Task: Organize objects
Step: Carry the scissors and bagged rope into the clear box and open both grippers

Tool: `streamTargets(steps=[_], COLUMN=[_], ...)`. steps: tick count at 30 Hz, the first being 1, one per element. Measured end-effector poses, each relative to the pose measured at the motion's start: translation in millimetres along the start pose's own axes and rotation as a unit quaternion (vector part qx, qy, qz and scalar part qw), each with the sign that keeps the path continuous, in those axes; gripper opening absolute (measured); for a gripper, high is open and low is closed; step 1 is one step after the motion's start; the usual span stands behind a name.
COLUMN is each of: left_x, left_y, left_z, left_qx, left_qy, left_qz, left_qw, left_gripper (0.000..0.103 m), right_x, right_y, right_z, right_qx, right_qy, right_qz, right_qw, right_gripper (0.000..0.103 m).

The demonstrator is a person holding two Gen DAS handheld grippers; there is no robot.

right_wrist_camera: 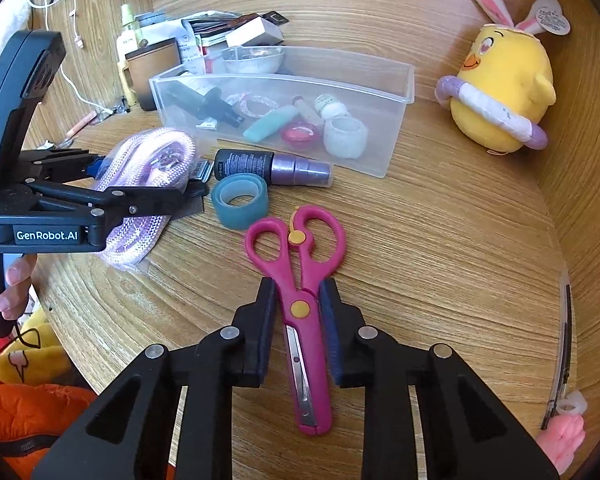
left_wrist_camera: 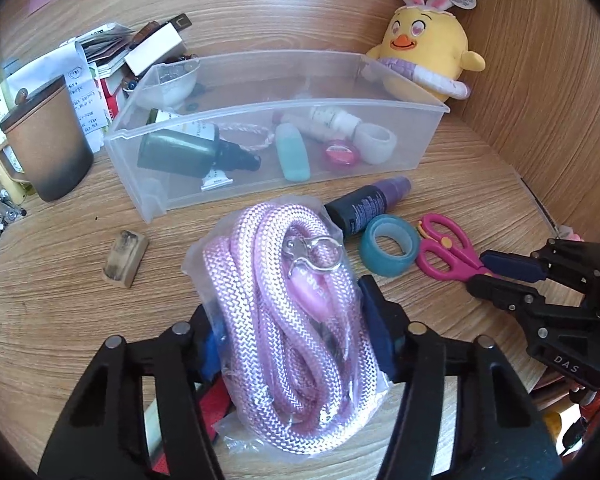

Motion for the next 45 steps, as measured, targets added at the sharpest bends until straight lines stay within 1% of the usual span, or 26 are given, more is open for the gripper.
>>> streamTargets(steps=[7, 13, 20, 24, 28, 32, 37, 41, 45], left_x=[10, 18, 32, 41, 48, 55, 69, 79, 84], left_y=[-6, -20, -48, -67, -86, -103, -120, -127, -132], left_z=[16, 36, 61, 70, 72, 64, 41, 19, -1], left_qx=[-0.021, -0.050, -0.099, -0.122, -0.135, -0.137, -0.122, -0.099, -0.079], left_qy=[-0.008, -0.018, -0.028, -0.037, -0.043, -0.047, -0.054, -0.043, -0.050], left_qz=[0.011, 0.014, 0.022, 0.027, 0.028, 0.034, 0.054, 0.069, 0.074], left_qw=[0.9997, 0.9985, 0.9945, 0.9915, 0.9895, 0.9889, 0.9896, 0.9917, 0.9929], left_gripper=[0.053, 0.053, 0.053, 0.053, 0.053, 0.053, 0.053, 0.053, 0.053], right_x=[-5, -8, -5, 0, 5, 11, 19, 21, 21], right_y=[-7, -24, -59, -82, -105, -128, -144, -158, -167], right_z=[15, 32, 51, 52, 49, 40, 25, 7, -14], right_qx=[-0.031, -0.066, -0.115, -0.137, -0.151, -0.154, -0.151, -0.134, -0.107], right_qy=[-0.003, -0.008, -0.022, -0.021, -0.033, -0.045, -0.044, -0.052, -0.059], right_qz=[-0.019, -0.031, -0.037, -0.034, -0.039, -0.039, -0.032, -0.034, -0.035], right_qw=[0.999, 0.997, 0.992, 0.990, 0.987, 0.986, 0.987, 0.989, 0.992], right_gripper=[0.020, 0.020, 0.020, 0.020, 0.020, 0.020, 0.020, 0.020, 0.020])
Point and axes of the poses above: each gripper's, at about its wrist camera, not at the fingertips, and z roughly against the way its jaws point, x to its left, y to its underside, the point moved 2 cm from there along -z, roughly the way its jaws point, and after that the axes turned 12 degrees about -z, right-handed, at the moved point
